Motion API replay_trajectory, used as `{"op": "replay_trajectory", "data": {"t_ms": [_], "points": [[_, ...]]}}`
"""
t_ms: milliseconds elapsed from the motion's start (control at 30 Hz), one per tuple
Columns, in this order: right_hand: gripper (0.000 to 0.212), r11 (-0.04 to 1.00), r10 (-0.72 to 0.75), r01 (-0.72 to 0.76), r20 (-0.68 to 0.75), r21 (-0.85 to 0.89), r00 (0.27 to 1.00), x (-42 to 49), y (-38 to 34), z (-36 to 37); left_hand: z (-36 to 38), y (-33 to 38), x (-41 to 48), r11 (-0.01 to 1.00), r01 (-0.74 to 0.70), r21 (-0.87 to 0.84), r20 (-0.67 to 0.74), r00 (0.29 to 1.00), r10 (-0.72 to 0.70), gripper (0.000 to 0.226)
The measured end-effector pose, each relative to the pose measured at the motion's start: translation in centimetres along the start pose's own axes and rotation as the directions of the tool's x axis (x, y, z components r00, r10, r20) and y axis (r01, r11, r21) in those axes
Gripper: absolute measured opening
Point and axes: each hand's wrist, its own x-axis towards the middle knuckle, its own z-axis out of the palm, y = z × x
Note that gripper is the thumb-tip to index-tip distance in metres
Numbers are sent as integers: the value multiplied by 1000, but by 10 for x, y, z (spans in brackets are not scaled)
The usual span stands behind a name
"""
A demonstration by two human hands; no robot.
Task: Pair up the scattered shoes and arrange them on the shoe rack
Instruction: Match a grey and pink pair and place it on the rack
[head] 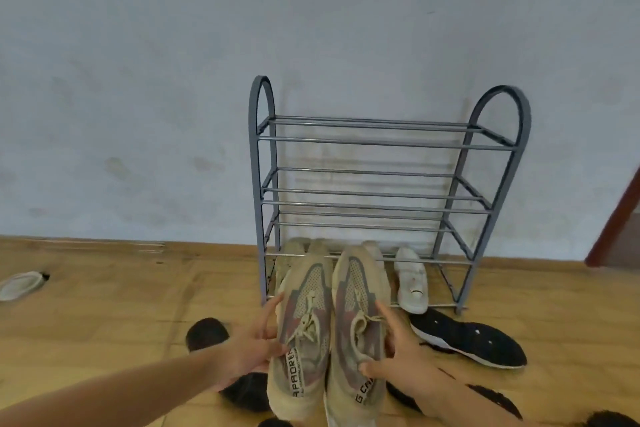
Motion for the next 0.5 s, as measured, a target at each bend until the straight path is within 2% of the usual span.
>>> {"op": "replay_trajectory", "data": {"t_ms": [100,167,267,400,467,500], "points": [[109,998,63,-64,-72,-11,995,84,4,-19,-18,0,78,999,0,-45,-53,999,-2,85],[96,998,49,-53,-122,-33,991,142,-8,-34,-27,11,129,989,-76,-130,-86,994,66,83],[74,997,-23,7,-201,-80,979,225,-36,-53,-46,38,209,979,-166,-116,-234,963,135,58],[60,975,-80,17,-278,-222,957,318,-45,-48,-86,56,289,960,-96,262,-478,852,216,47],[50,953,-89,-3,-290,-303,953,342,-36,-35,-101,55,311,902,-25,430,-488,835,256,43],[48,941,-99,-3,-285,-337,953,348,-31,-30,-107,53,317,886,-9,463,-485,834,262,43]]}}
